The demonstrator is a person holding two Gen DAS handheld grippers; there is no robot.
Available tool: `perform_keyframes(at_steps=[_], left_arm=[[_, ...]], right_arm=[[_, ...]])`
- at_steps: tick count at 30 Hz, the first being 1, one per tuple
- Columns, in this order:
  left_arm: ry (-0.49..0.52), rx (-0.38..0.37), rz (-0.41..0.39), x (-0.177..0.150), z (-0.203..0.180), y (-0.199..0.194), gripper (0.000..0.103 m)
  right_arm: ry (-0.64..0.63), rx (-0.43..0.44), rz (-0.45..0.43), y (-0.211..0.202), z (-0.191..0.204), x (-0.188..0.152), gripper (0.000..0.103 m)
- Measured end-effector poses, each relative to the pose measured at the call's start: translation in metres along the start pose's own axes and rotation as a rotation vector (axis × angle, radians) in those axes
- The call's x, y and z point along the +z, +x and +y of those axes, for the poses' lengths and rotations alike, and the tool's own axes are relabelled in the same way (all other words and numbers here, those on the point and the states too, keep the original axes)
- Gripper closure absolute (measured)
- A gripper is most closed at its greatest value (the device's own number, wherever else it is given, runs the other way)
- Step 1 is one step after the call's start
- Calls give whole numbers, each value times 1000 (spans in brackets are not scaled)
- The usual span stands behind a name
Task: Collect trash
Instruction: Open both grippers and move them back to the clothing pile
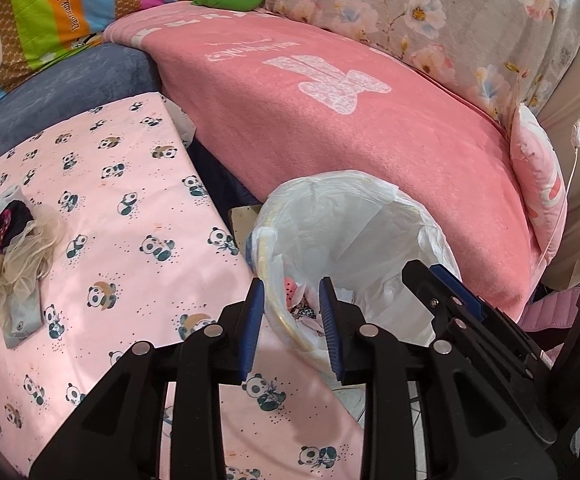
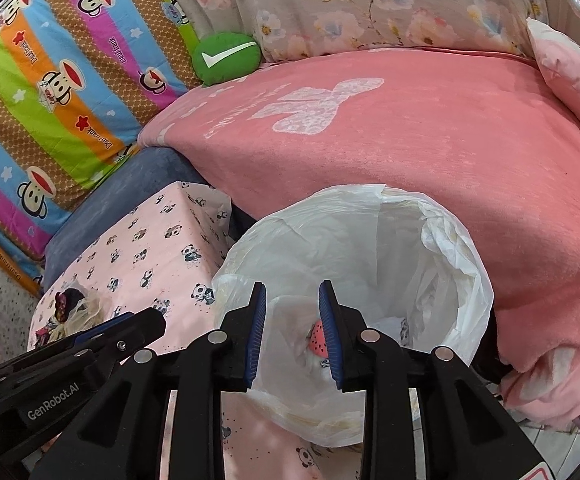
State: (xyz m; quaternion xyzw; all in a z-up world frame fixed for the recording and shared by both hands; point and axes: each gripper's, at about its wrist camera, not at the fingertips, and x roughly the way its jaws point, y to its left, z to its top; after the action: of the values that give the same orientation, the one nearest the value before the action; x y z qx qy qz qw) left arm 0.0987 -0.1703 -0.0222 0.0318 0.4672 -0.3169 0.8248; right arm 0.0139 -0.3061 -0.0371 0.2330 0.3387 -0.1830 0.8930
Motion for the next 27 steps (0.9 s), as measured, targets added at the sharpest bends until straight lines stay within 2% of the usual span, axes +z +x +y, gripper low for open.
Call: perform_keyframes(at_steps=[12, 27], left_arm=[[-71, 30, -16, -12, 38, -19, 76], [-202, 112, -39, -32, 116, -47, 71]], right_arm=[[-73, 34, 13, -6, 41, -10, 75], [-186, 103, 55, -2, 113, -31, 75]])
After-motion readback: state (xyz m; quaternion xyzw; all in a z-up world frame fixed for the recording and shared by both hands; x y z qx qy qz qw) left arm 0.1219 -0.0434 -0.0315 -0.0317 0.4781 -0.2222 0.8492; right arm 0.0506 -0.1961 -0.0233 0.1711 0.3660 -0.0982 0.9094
